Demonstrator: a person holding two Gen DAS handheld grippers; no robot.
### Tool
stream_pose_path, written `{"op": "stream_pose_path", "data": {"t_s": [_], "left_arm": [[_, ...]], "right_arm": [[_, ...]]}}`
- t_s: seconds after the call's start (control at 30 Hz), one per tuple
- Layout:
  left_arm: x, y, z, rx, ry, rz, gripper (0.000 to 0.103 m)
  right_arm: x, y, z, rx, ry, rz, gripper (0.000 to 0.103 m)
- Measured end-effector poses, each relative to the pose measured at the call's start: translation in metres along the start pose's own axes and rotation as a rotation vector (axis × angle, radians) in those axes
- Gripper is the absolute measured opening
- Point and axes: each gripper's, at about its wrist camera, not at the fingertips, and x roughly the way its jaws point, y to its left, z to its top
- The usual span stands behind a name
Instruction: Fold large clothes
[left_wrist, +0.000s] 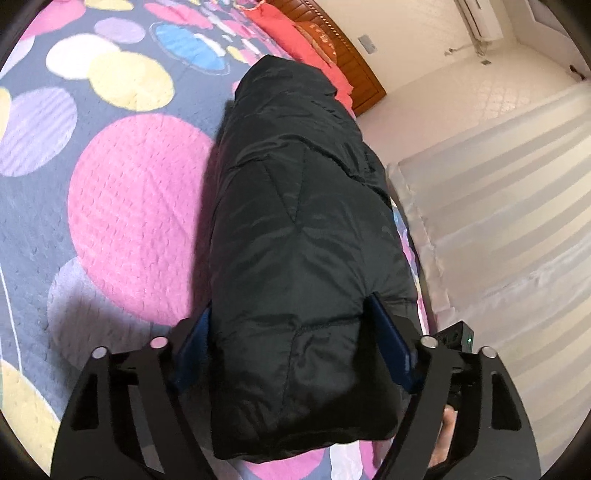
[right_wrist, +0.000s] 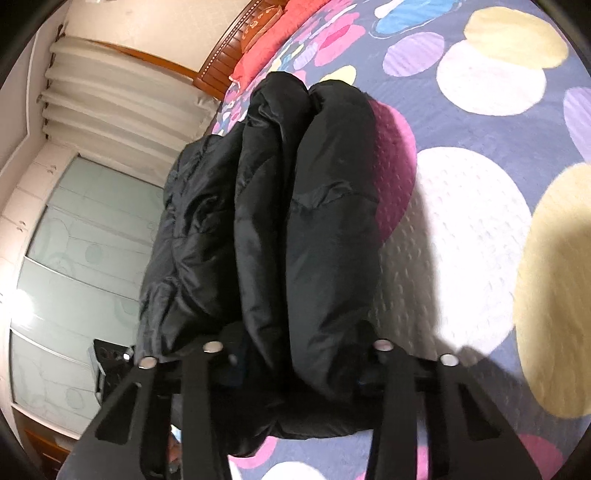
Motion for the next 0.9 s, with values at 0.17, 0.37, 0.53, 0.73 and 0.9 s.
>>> {"op": "stream_pose_path", "data": {"t_s": [0.17, 0.37, 0.53, 0.73, 0.9], "left_arm": [[-0.010, -0.001, -0.008, 0.005, 0.006, 0.008, 0.073], [-0.019, 0.010, -0.020, 0.015, 0.009, 0.014, 0.071], [-0.018, 0.009, -0.019, 0.016, 0.005, 0.026, 0.071], [-0.016, 0.006, -0.021, 0.025, -0.007, 0.040, 0.071], [-0.016, 0.006, -0.021, 0.027, -0.011, 0.048, 0.073]], "right_arm": [[-0.009, 0.010, -0.014, -0.005, 0.002, 0.001, 0.032], [-0.010, -0.008, -0.026, 0.030, 0.008, 0.052, 0.032], [-0.012, -0.018, -0.028, 0.039, 0.007, 0.076, 0.032], [-0.007, -0.019, -0.027, 0.046, 0.002, 0.085, 0.032], [-0.006, -0.019, -0.025, 0.049, -0.003, 0.085, 0.034]]}}
